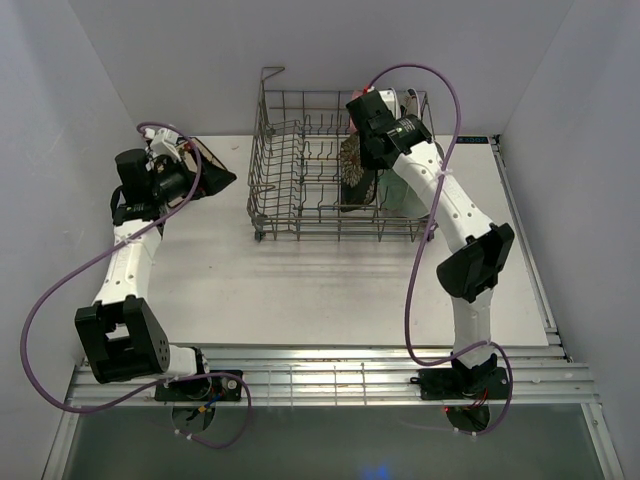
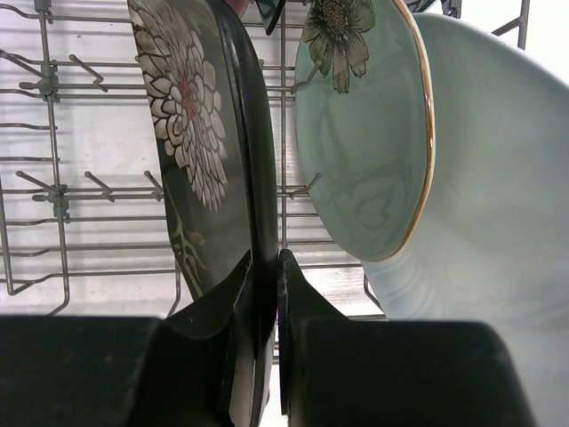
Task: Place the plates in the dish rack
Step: Insert the plate into the dish rack.
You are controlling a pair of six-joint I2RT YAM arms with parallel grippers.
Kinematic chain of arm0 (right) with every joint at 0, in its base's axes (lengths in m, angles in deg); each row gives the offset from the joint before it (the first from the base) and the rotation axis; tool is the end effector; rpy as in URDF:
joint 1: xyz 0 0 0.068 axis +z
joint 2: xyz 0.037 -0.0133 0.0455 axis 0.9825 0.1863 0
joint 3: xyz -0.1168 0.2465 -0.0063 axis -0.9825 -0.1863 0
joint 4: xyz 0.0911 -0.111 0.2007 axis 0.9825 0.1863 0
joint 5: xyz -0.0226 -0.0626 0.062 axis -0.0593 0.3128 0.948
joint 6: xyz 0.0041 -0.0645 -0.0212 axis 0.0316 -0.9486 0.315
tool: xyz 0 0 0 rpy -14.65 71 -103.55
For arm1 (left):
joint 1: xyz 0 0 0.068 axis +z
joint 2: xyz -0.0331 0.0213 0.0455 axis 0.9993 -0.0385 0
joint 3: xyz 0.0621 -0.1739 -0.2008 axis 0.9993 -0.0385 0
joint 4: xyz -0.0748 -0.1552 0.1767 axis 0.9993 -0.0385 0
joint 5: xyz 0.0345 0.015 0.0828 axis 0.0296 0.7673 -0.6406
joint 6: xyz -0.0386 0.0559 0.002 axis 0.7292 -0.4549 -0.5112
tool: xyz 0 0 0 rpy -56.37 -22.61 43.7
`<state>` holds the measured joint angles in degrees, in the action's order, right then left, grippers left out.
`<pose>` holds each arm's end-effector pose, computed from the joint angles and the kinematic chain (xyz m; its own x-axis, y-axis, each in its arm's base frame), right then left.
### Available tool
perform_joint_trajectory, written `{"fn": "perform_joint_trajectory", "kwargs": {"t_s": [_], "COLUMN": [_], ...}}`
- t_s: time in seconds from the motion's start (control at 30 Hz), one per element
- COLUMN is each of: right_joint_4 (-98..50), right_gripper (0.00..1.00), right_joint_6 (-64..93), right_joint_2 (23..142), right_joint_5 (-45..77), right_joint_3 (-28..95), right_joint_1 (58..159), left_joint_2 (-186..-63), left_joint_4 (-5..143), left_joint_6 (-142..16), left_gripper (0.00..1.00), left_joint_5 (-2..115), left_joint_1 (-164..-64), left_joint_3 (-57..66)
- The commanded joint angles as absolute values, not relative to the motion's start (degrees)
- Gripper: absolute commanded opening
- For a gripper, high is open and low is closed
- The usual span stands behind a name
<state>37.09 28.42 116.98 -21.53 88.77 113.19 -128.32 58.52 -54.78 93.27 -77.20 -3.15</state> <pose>0.3664 0.2136 0.3805 -0.6360 -0.0596 -0.7694 0.0256 0.9948 -0.0982 0.3114 0.0190 0.3302 -0.5324 -0.3454 -0.7729 0.3502 0.7414 -0.5725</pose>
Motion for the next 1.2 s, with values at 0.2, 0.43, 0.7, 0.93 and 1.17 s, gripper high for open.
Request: {"fn": "perform_joint_trajectory", "kwargs": {"t_s": [0.2, 0.43, 0.7, 0.93, 1.17], "right_joint_4": [34.9, 35.1, 35.0, 34.2, 33.0], "right_gripper": [0.08, 0.08, 0.08, 0.08, 0.14], "right_joint_6": [31.7, 32.6, 32.8, 32.7, 32.0], "right_joint_2": [118.4, 119.4, 122.0, 123.4, 124.4], "right_joint_5": [-27.7, -28.9, -28.7, -27.4, -25.5], "right_joint_3": [95.0, 95.4, 97.3, 97.2, 97.3], "right_joint_1": [114.9, 115.6, 115.6, 115.6, 115.6], "left_joint_2": [-128.7, -129.1, -128.9, -129.0, -128.3], "left_joint_4": [62.5, 64.0, 66.0, 65.9, 65.2], "left_joint_6": [-53.0, -52.9, -52.8, -53.2, -53.9], "left_gripper": [0.98, 0.98, 0.98, 0.98, 0.98], "left_joint_5": [90.2, 88.1, 86.8, 86.5, 86.5], "left_joint_1": [-81.5, -84.6, -86.6, -86.9, -87.0], "left_joint_3": [-2.2, -2.5, -4.1, -3.9, -3.9]}}
